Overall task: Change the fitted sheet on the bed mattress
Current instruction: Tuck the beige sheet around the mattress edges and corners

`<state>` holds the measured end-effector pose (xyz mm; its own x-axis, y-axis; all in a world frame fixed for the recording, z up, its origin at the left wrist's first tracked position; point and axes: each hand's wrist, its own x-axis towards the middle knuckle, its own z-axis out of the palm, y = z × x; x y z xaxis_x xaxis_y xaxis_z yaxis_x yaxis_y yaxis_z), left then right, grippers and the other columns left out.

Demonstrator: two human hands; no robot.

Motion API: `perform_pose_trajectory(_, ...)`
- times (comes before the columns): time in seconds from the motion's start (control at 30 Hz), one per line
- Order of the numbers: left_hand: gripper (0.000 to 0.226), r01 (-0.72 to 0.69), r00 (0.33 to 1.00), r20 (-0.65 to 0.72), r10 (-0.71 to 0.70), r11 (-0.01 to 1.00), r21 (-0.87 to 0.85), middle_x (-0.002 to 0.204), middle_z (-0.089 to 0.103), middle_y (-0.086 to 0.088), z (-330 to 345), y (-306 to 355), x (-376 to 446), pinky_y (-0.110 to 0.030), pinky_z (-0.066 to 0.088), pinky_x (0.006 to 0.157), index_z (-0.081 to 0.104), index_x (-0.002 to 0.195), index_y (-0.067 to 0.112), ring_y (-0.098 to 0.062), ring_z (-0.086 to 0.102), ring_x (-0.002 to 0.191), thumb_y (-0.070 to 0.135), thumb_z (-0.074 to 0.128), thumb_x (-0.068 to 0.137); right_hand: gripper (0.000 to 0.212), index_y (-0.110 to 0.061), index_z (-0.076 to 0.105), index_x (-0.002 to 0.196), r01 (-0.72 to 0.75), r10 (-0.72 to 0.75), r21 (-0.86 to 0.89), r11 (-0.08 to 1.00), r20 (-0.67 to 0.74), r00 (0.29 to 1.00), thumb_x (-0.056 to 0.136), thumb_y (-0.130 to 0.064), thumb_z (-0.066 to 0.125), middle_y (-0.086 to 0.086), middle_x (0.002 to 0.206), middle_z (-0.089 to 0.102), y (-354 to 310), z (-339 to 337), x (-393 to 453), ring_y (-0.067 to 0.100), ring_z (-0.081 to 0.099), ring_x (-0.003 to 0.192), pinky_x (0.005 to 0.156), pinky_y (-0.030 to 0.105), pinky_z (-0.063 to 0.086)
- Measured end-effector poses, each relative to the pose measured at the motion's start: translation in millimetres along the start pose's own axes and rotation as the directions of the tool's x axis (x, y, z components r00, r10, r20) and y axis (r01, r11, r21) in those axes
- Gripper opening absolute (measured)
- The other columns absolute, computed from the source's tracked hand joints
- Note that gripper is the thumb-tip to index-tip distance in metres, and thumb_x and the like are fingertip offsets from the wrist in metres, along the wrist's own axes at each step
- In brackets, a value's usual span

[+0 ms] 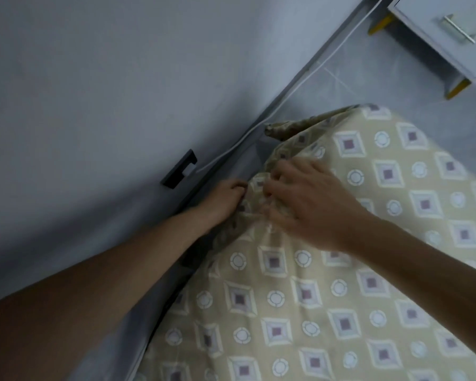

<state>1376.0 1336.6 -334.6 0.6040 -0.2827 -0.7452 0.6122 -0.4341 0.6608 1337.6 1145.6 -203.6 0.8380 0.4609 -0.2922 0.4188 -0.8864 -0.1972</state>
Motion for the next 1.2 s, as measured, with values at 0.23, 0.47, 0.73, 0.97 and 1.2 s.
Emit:
perform_pose_trajectory(0.23, 0.051, -0.119, 0.993, 0.002, 0.119, 0.993, 0.019, 0.097, 0.076, 0.004, 65, 84, -69, -0.043, 0.056, 0.094, 0.075, 0.095, 0.025, -0.018, 0.071, 0.095, 0.072, 0.058, 0.085, 0.054, -0.034, 0.047, 0.148, -0.453, 0.481, 0.169, 0.875, -0.201, 0.854, 0.097, -0.053, 0.039, 0.006, 0.148, 0.043, 120, -15, -24, 0.037, 0.042, 0.13, 0.108, 0.055, 0.036)
perform_pose_trajectory(0.47, 0.065, -0.178, 0.872, -0.238, 0.427, 0.731, 0.658, 0.086, 0.07, 0.013, 76, 67, -54, -0.035, 0.055, 0.069, 0.066, 0.095, 0.03, -0.012, 0.067, 0.08, 0.087, 0.035, 0.088, 0.05, -0.03, 0.052, 0.14, -0.554, 0.556, 0.105, 0.826, -0.309, 0.771, 0.096, -0.054, 0.044, 0.006, 0.137, 0.048, 124, 18, -6, 0.035, 0.046, 0.114, 0.095, 0.049, 0.036)
perform_pose_trajectory(0.73, 0.056, -0.122, 0.873, -0.244, 0.423, 0.673, 0.73, 0.094, 0.075, 0.005, 85, 63, -49, -0.039, 0.056, 0.072, 0.066, 0.103, 0.03, -0.022, 0.071, 0.089, 0.077, 0.04, 0.09, 0.056, -0.026, 0.055, 0.141, -0.562, 0.569, 0.107, 0.82, -0.255, 0.782, 0.094, -0.057, 0.047, 0.009, 0.135, 0.052, 128, 20, -10, 0.035, 0.049, 0.109, 0.091, 0.048, 0.038)
perform_pose_trajectory(0.97, 0.068, -0.058, 0.894, -0.248, 0.373, 0.646, 0.762, 0.098, 0.077, 0.001, 86, 71, -43, -0.035, 0.055, 0.074, 0.071, 0.113, 0.028, -0.027, 0.072, 0.092, 0.078, 0.034, 0.086, 0.055, -0.024, 0.054, 0.138, -0.556, 0.567, 0.116, 0.823, -0.204, 0.798, 0.093, -0.055, 0.048, 0.01, 0.136, 0.05, 130, 18, -5, 0.034, 0.046, 0.113, 0.094, 0.048, 0.035)
perform_pose_trajectory(1.2, 0.062, -0.123, 0.894, -0.231, 0.384, 0.706, 0.698, 0.101, 0.078, -0.003, 85, 70, -48, -0.028, 0.045, 0.07, 0.073, 0.112, 0.025, -0.032, 0.072, 0.093, 0.072, 0.043, 0.085, 0.056, -0.023, 0.055, 0.141, -0.549, 0.574, 0.168, 0.819, -0.219, 0.789, 0.096, -0.054, 0.048, 0.013, 0.14, 0.052, 129, 11, -11, 0.036, 0.049, 0.118, 0.096, 0.048, 0.037)
